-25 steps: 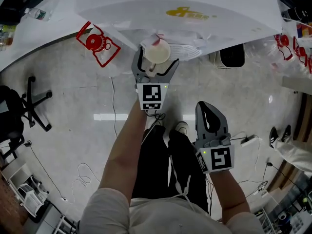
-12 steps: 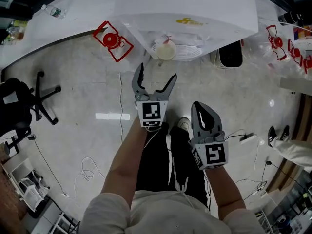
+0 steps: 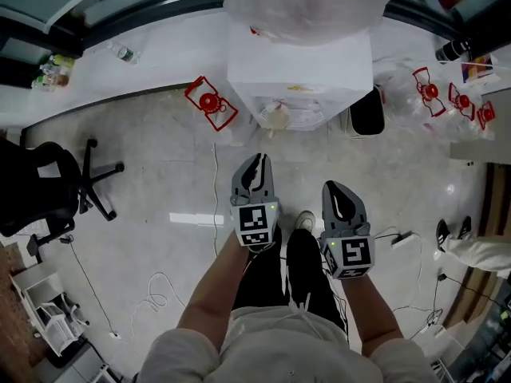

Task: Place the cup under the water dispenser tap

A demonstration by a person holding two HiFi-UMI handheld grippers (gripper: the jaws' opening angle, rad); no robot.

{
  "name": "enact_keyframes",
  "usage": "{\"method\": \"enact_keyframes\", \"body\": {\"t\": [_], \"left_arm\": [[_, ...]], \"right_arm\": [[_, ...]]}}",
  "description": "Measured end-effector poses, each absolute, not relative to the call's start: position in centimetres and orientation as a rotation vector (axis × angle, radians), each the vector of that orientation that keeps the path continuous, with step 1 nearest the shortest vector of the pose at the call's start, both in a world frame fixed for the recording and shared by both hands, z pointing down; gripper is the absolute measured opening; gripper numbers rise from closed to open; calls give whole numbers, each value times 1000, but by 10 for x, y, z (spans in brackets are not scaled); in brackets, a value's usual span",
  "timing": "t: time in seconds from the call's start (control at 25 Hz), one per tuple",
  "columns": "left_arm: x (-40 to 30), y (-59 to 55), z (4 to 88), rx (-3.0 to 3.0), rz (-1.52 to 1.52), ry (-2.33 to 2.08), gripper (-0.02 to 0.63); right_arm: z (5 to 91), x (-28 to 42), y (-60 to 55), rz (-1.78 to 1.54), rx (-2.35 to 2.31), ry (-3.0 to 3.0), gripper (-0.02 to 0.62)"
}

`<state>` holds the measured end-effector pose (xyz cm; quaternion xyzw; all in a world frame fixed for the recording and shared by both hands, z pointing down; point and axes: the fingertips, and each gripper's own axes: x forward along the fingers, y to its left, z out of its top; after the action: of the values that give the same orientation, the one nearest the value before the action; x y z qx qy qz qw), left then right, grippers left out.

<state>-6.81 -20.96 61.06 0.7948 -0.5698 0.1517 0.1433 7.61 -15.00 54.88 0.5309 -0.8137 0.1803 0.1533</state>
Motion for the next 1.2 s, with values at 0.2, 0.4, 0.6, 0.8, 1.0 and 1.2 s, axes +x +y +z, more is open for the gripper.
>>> {"method": "enact_keyframes", "body": {"t": [0.2, 0.4, 0.6, 0.8, 1.0, 1.2], "left_arm": [[-67, -200, 543, 2287, 445, -1629, 19], [-60, -189, 469, 2347, 409, -1604, 18], [-49, -185, 392, 2485, 324, -1558, 18], [-42, -187, 330, 2520, 221, -1529, 18], [-39, -196, 272, 2597, 119, -1559, 18], [-41, -196, 232, 2644, 35, -1581, 18]], "right_arm": [[501, 93, -153, 492, 1586, -2318, 29], [449, 88, -150, 458, 1593, -2345, 29], [390, 87, -160, 355, 1621, -2413, 29], [333, 92, -167, 247, 1671, -2481, 28], [284, 98, -172, 150, 1716, -2541, 28], [261, 101, -169, 82, 1717, -2565, 28]]}}
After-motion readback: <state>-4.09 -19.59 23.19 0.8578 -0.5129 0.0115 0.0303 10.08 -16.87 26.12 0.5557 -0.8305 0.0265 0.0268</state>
